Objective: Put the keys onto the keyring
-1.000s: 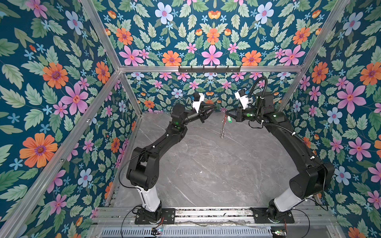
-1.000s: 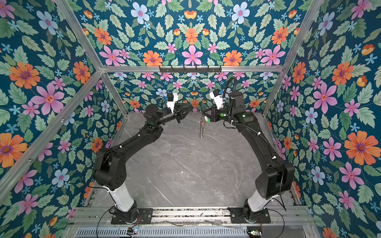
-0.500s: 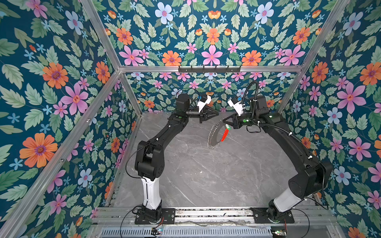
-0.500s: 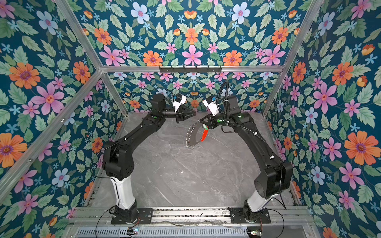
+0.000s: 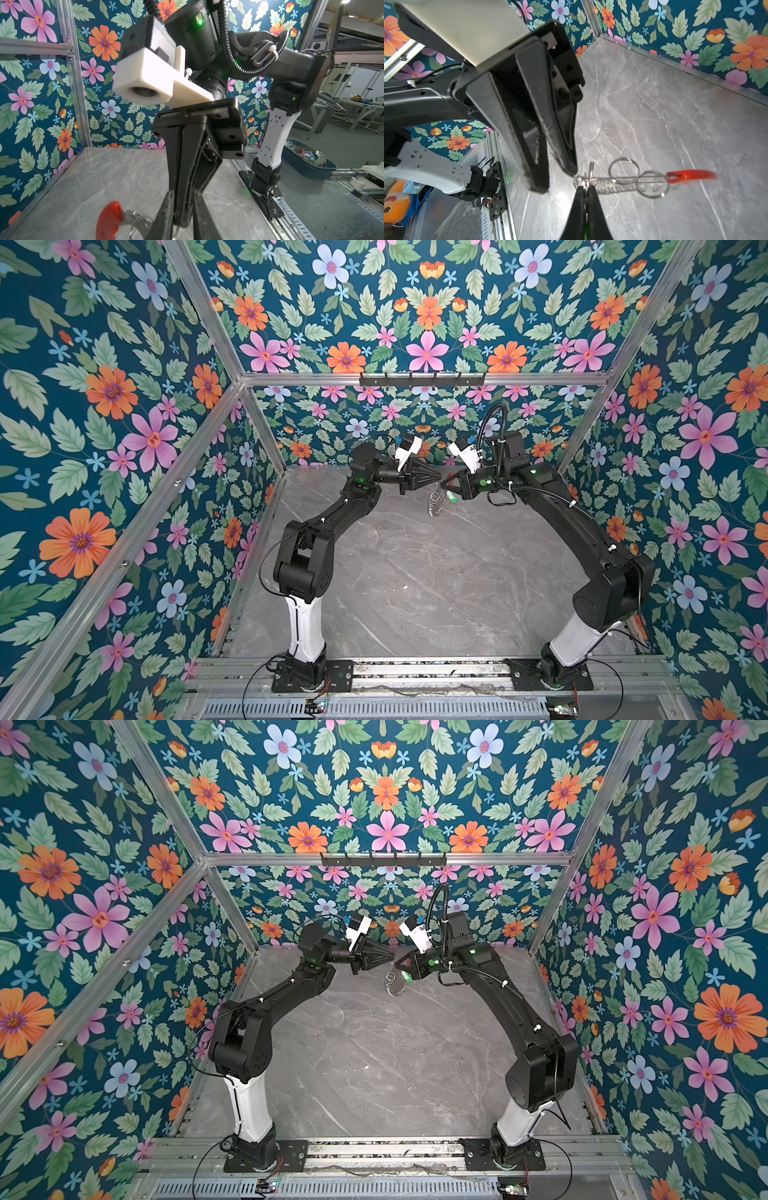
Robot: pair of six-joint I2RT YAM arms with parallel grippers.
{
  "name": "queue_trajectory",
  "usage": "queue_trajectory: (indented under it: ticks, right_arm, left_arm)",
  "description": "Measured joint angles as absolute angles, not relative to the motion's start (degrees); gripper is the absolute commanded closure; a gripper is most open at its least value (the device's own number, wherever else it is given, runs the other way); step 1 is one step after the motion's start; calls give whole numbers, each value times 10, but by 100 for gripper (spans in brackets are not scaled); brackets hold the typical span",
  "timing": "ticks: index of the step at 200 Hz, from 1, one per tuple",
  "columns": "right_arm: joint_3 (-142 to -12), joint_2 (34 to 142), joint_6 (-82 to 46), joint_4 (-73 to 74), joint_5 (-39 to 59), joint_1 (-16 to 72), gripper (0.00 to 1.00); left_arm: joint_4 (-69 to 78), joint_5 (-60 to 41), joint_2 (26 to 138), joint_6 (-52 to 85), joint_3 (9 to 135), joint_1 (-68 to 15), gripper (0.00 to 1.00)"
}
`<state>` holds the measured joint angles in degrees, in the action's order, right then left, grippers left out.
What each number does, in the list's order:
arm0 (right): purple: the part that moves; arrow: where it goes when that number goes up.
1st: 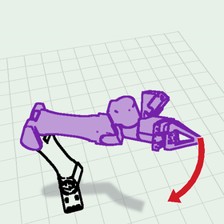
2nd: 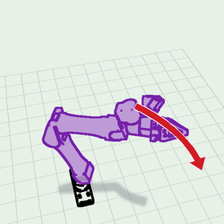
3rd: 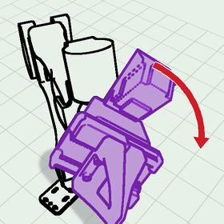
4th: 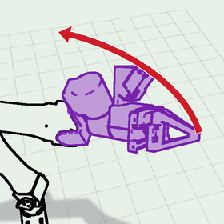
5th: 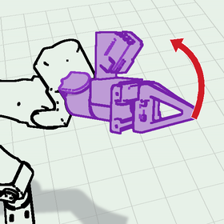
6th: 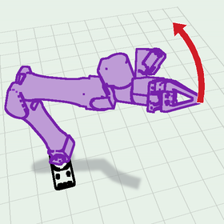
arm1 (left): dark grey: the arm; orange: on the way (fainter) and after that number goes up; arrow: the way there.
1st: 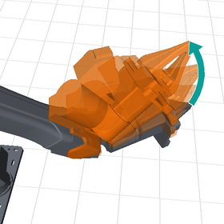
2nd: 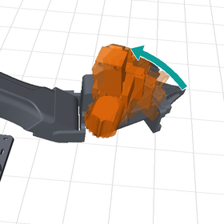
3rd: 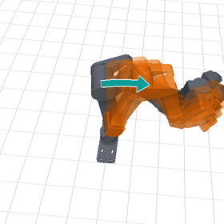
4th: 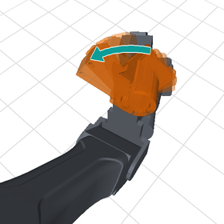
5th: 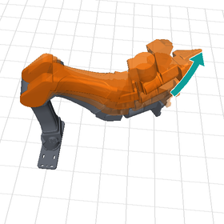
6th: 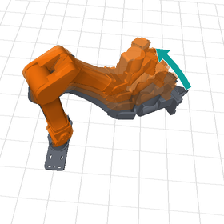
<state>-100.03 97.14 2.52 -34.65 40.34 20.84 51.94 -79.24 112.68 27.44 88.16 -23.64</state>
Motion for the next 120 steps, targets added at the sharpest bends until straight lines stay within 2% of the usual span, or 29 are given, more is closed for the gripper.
queue_trajectory:
  ticks: [34,80,120]
  right_arm:
    - [-996,967,25,-346,404,209,100]
    - [-987,960,25,-345,404,209,100]
    - [-987,960,18,-340,412,209,100]
  left_arm:
    - [498,-769,1119,266,871,-229,85]
    - [301,-703,1071,109,874,-221,85]
    - [220,-698,1069,46,872,-221,81]
